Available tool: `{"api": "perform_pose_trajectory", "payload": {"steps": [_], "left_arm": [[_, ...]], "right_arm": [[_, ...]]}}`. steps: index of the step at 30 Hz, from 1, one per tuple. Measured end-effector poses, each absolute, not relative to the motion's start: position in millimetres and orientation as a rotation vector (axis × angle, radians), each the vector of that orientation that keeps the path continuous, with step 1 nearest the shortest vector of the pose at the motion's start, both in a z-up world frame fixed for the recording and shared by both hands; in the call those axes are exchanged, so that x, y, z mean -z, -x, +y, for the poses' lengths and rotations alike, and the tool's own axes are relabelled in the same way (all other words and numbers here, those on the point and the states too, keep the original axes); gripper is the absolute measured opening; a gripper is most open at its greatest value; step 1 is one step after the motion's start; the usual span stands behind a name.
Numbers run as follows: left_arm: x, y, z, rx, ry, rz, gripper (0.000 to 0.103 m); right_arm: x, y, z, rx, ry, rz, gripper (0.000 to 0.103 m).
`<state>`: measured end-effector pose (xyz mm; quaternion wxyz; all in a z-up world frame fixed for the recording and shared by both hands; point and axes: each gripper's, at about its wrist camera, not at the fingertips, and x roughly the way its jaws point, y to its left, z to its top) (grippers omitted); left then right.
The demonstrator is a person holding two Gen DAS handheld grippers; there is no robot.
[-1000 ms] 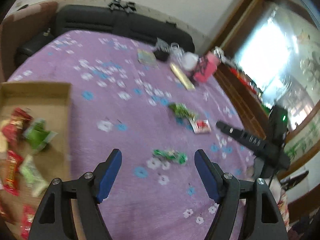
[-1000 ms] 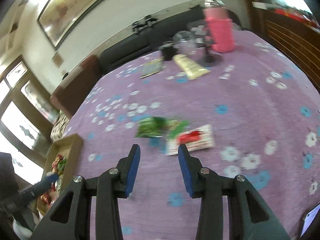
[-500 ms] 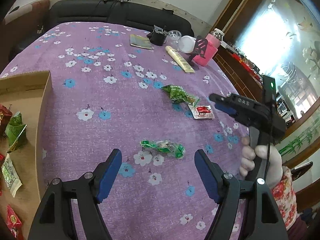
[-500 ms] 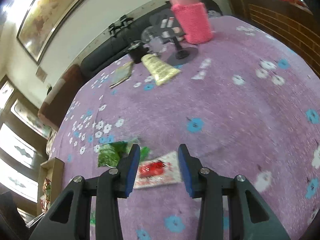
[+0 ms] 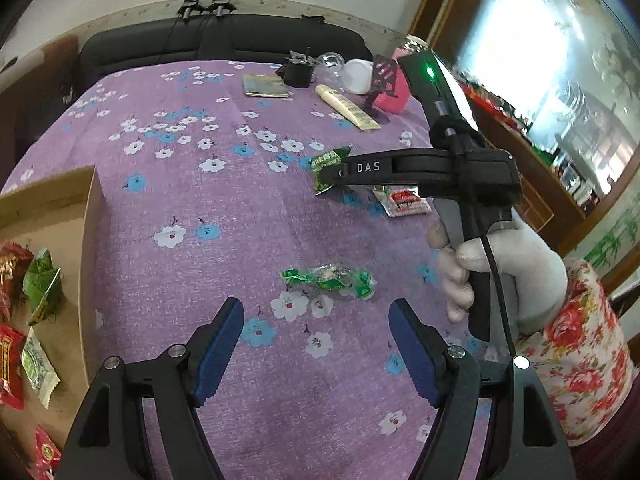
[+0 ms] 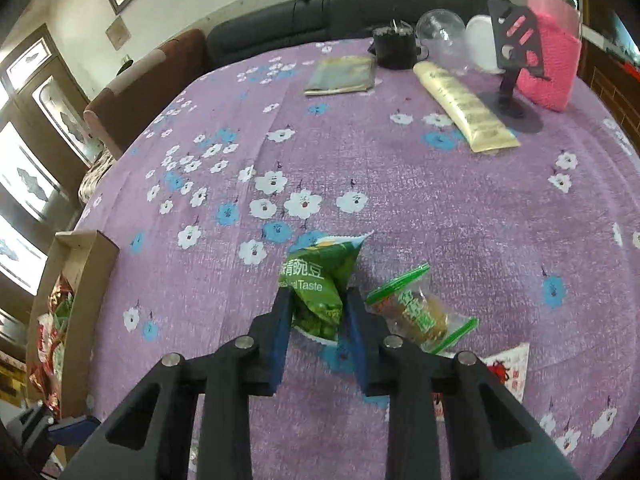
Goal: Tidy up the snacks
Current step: 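Move both tools back to the table and grasp a green bag with the right tool, then grasp the green-wrapped candy with the left tool while the right holds the green bag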
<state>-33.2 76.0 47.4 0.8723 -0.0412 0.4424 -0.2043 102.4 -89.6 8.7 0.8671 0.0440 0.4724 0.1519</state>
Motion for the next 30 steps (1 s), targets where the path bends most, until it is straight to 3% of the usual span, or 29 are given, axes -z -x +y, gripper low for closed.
{"api": "perform_pose_trajectory", "payload": {"steps": [12,16,17,18,19,20,21,22,28,29,30], "left_arm": [[-23,7,38,0.440,0.010,0.951,0.078],[-15,-3,28,0.433,-0.025,0.970,0.077],[-13,-2,24,0.416,-0.063,0.965,0.068],[-13,0,21,0.406,-0.093,0.954,0.051],[-13,1,19,0.406,-0.110,0.950,0.045],[-14,1,19,0.409,-0.112,0.952,0.029],[-14,1,20,0.416,-0.102,0.959,0.018],[-15,1,22,0.420,-0.095,0.964,0.017],[-21,12,32,0.424,-0.062,0.961,0.017],[-23,14,33,0.433,-0.056,0.962,0.019],[-25,17,34,0.438,-0.054,0.957,0.028]], "right_arm": [[-43,-37,-140,-0.423,-0.305,0.875,0.012],[-44,-29,-139,-0.454,-0.283,0.854,0.012],[-43,-29,-138,-0.455,-0.278,0.852,0.012],[-41,-29,-137,-0.456,-0.278,0.851,0.012],[-39,-30,-136,-0.466,-0.279,0.852,0.016],[-37,-31,-135,-0.471,-0.279,0.857,0.021],[-34,-32,-135,-0.465,-0.276,0.861,0.032],[-31,-32,-135,-0.448,-0.268,0.863,0.038],[-19,-35,-140,-0.417,-0.258,0.905,0.039],[-19,-34,-140,-0.423,-0.260,0.908,0.039],[-20,-33,-139,-0.434,-0.256,0.909,0.039]]}}
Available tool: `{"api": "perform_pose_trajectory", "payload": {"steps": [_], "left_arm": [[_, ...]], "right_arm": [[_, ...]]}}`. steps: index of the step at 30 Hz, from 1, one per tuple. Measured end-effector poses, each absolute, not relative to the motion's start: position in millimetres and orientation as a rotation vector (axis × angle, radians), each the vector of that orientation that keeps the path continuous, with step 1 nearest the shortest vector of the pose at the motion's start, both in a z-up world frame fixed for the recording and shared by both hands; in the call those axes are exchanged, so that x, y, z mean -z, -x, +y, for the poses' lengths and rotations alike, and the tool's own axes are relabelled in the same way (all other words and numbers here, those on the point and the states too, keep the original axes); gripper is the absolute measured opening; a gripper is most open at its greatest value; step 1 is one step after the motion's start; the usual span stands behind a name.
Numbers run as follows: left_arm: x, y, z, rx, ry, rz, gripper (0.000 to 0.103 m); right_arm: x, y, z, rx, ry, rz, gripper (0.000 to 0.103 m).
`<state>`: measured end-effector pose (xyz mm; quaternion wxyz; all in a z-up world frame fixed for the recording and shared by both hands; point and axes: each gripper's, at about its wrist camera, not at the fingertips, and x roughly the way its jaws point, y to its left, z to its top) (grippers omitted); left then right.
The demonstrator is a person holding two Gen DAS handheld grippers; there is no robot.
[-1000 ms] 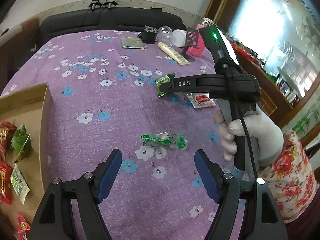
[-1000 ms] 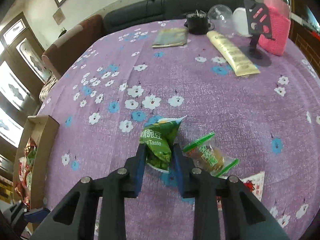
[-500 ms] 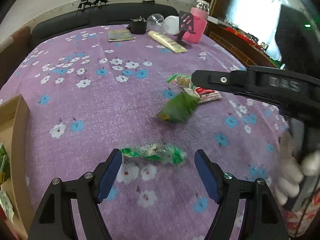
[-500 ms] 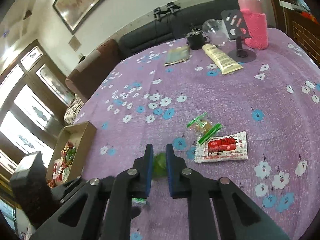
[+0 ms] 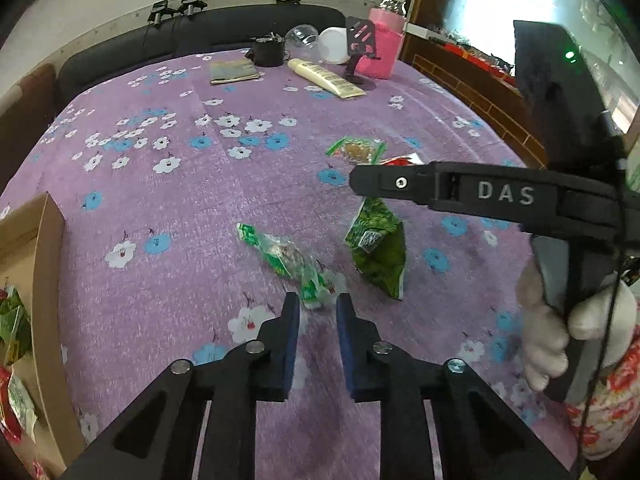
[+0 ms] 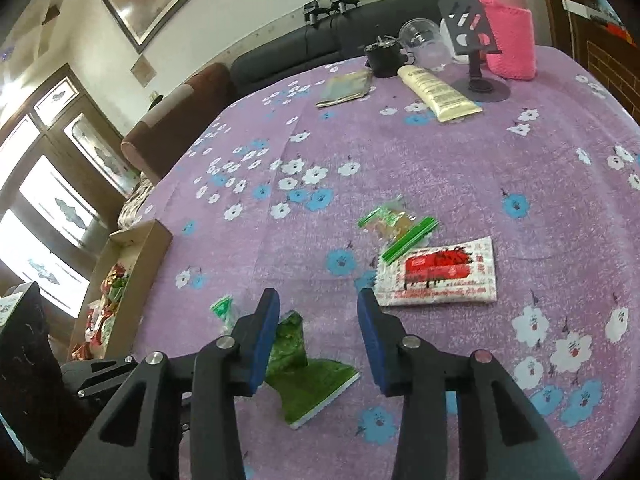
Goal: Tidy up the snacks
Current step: 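Grasp the green-wrapped candy with the left tool while the right holds the green bag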
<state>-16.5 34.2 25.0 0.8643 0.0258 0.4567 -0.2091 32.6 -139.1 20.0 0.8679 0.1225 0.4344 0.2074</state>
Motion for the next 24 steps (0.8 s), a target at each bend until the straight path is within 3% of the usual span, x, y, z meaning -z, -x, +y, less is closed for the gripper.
{"api": "perform_pose_trajectory", "payload": {"steps": [1,3,4,15,18,24], "left_arm": [[-27,19,37,0.434,-0.054,0.948,0.035],[-33,22,44,0.414,-0.031,0.929,0.061],[-35,22,50,0.405,-0.009,0.922,0.063],[-35,7,79,0.338,0.151,0.919,0.064],[-34,4,77,0.335,0.162,0.921,0.064],[-29,-5,48,0.353,0.098,0.938,0.064]], "right_arm": [[-21,-30,-138,-0.447,-0.254,0.908,0.040],[-22,-25,-136,-0.480,-0.251,0.903,0.047],[-24,-23,-134,-0.491,-0.241,0.900,0.052],[-15,-6,-96,-0.502,0.011,0.913,0.053],[-14,-4,-93,-0.485,0.032,0.901,0.043],[-18,-12,-118,-0.415,-0.076,0.902,0.041]]}}
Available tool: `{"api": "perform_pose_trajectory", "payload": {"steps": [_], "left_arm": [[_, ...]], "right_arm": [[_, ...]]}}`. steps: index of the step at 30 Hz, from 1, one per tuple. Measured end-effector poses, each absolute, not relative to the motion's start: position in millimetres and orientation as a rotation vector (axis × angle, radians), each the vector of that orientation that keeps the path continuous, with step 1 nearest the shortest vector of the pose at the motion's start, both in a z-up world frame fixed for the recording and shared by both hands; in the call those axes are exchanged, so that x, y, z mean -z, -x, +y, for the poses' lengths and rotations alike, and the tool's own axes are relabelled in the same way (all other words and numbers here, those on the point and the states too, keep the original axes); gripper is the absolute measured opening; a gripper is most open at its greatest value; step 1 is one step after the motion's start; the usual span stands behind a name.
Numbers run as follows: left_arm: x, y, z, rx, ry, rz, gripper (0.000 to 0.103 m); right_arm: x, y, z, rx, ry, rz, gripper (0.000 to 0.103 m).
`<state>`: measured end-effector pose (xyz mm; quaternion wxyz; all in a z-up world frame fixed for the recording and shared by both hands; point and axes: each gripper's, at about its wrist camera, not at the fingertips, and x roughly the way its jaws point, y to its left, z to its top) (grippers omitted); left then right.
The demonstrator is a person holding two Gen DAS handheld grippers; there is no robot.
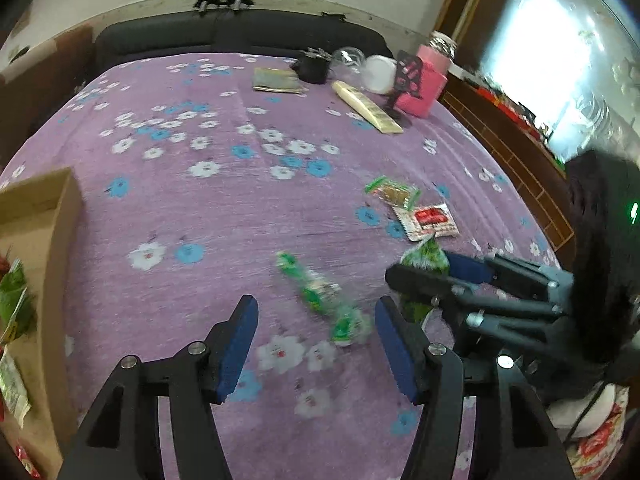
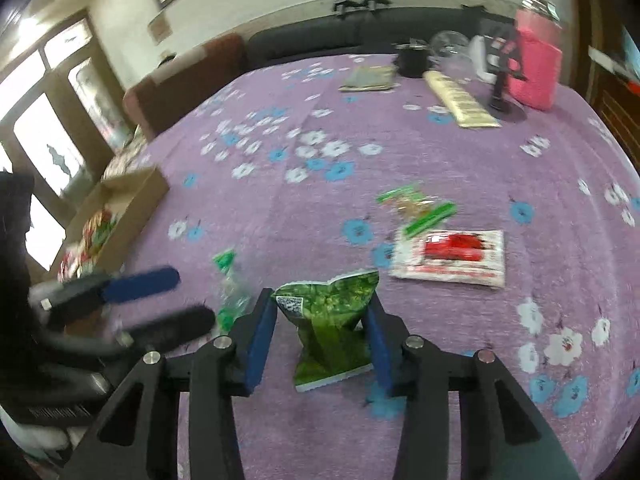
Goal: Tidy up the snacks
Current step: 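Grasp the green-wrapped candy with the left tool while the right holds the green bag, then carry the green candy and green bag into the tray and open both tools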
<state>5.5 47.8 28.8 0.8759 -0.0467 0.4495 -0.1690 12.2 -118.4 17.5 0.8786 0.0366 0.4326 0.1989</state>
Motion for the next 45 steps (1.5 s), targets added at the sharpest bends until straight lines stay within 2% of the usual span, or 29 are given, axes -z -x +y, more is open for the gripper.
{"api": "perform_pose_trajectory", "payload": {"steps": [5,6,9,10,18,28,36,42,44,45], "left_arm": [[-20,-21,26,0.352,0.032,0.954,0.062],[-16,-23,20,0.343,-0.010,0.953,0.050],[-11,-19,14,0.319,-0.086,0.931,0.022],[-11,-18,15,0.321,-0.082,0.928,0.019],[-33,10,56,0.320,0.071,0.871,0.019],[-71,92,181,0.159,0.274,0.754,0.019],[-44,120,257,-0.026,0.310,0.791,0.019],[-26,125,268,-0.025,0.326,0.828,0.020],[-25,129,273,-0.003,0.349,0.827,0.025],[-26,130,276,0.012,0.365,0.820,0.031]], "right_arm": [[-26,-19,-149,-0.372,-0.213,0.864,0.041],[-26,-20,-152,-0.366,-0.224,0.859,0.041],[-27,-21,-157,-0.353,-0.242,0.848,0.041],[-27,-21,-158,-0.349,-0.243,0.845,0.041],[-32,-18,-155,-0.342,-0.231,0.803,0.041],[-43,0,-114,-0.430,-0.213,0.793,0.041],[-62,41,-1,-0.676,-0.133,0.825,0.042],[-61,61,79,-0.776,-0.020,0.860,0.042],[-59,62,96,-0.783,0.005,0.868,0.042],[-59,63,103,-0.784,0.016,0.872,0.042]]}}
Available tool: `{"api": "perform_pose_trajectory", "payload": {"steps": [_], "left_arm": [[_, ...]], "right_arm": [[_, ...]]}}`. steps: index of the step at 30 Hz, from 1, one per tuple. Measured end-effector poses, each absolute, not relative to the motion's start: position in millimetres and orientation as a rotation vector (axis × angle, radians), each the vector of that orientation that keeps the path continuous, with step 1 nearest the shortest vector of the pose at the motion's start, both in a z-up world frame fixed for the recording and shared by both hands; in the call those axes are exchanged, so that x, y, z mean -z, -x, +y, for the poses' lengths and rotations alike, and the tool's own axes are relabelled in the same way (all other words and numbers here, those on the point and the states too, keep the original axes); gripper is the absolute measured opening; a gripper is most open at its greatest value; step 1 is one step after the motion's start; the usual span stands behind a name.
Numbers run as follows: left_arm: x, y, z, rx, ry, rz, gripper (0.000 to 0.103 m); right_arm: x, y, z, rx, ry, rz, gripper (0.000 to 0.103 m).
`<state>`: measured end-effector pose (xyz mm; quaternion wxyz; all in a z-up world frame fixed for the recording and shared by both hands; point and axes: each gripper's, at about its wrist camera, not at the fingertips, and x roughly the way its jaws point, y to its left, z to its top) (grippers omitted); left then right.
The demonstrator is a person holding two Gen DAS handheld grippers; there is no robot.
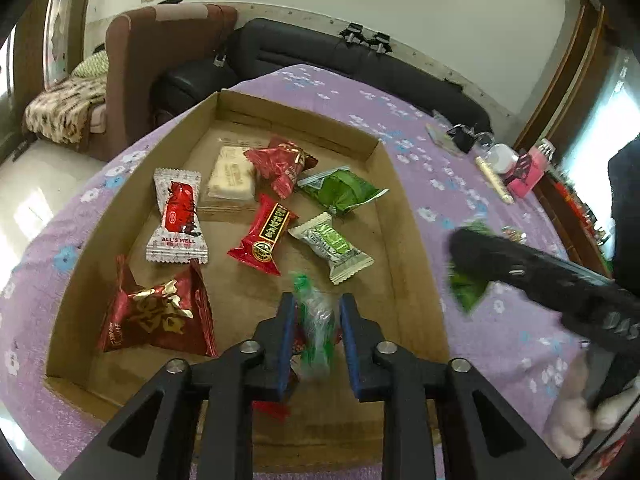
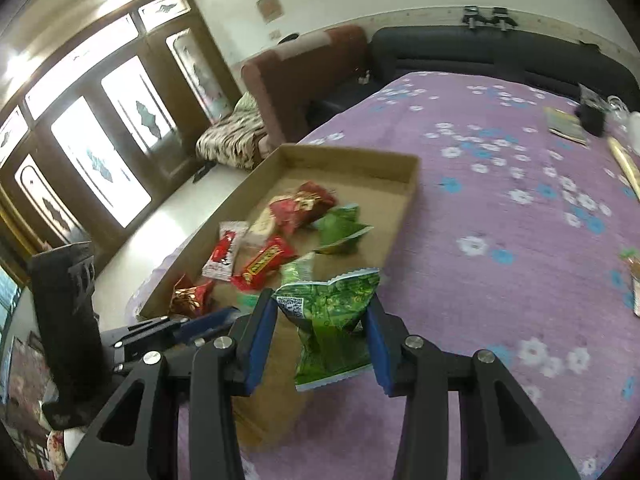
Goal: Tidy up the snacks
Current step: 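Carry the green candy and green bag into the tray and open both tools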
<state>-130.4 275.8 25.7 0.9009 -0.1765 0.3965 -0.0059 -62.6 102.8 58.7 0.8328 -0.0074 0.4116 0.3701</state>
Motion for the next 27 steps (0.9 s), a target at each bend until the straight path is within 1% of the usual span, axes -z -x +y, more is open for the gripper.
{"api": "perform_pose_trajectory", "payload": {"steps": [1,2,3,7,10,12,15,21,27], "left_arm": [[-28,133,279,0.026,0.381,0.809,0.035],[-31,137,284,0.035,0.394,0.791,0.043],[-35,140,288,0.035,0.402,0.777,0.049],[-50,151,303,0.024,0.447,0.715,0.056],[-59,162,316,-0.003,0.480,0.667,0.064],[-64,167,321,-0.025,0.496,0.635,0.072],[-71,173,323,-0.040,0.499,0.591,0.081],[-75,176,313,0.015,0.530,0.553,0.081],[-82,175,291,0.053,0.518,0.569,0.081]], "right_arm": [[-58,63,111,-0.786,0.029,0.877,0.042],[-57,63,117,-0.787,0.041,0.879,0.042],[-56,64,123,-0.787,0.054,0.881,0.042],[-50,64,141,-0.776,0.089,0.892,0.042],[-46,64,147,-0.765,0.105,0.892,0.043],[-46,65,150,-0.762,0.108,0.887,0.044],[-48,67,149,-0.761,0.104,0.873,0.046],[-58,69,130,-0.752,0.062,0.843,0.048],[-62,67,80,-0.700,-0.007,0.827,0.049]]}}
